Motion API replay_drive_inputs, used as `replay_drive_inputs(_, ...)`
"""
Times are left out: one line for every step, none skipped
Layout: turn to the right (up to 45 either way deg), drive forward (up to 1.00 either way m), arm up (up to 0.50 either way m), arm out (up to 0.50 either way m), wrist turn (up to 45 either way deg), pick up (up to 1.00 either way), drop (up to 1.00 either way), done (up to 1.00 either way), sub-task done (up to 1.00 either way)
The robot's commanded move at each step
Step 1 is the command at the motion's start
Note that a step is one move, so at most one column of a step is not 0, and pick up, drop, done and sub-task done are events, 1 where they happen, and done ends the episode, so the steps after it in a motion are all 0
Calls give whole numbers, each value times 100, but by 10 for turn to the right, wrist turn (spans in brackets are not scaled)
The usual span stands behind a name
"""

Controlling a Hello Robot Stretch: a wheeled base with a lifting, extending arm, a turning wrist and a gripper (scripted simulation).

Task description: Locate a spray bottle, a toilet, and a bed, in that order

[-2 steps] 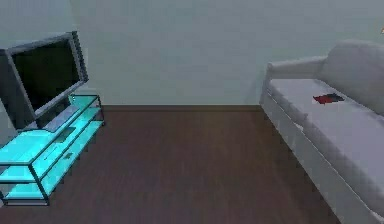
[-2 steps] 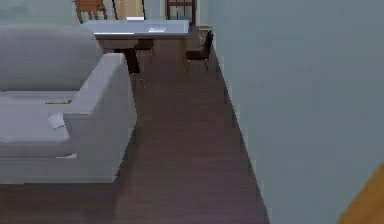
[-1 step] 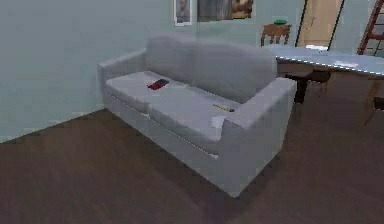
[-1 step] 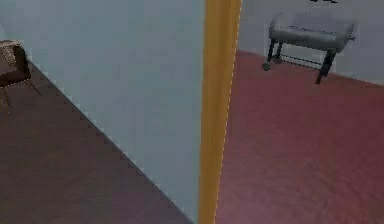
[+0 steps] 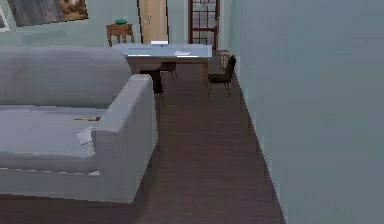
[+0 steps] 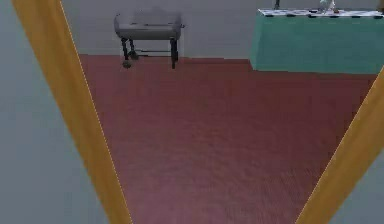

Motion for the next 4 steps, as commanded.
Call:
replay_drive_inputs(0, 100, 0, 0, 0, 0, 0, 0, 0)
replay_drive_inputs(0, 100, 0, 0, 0, 0, 0, 0, 0)
replay_drive_inputs(0, 25, 0, 0, 0, 0, 0, 0, 0)
replay_drive_inputs(-450, 0, 0, 0, 0, 0, 0, 0, 0)
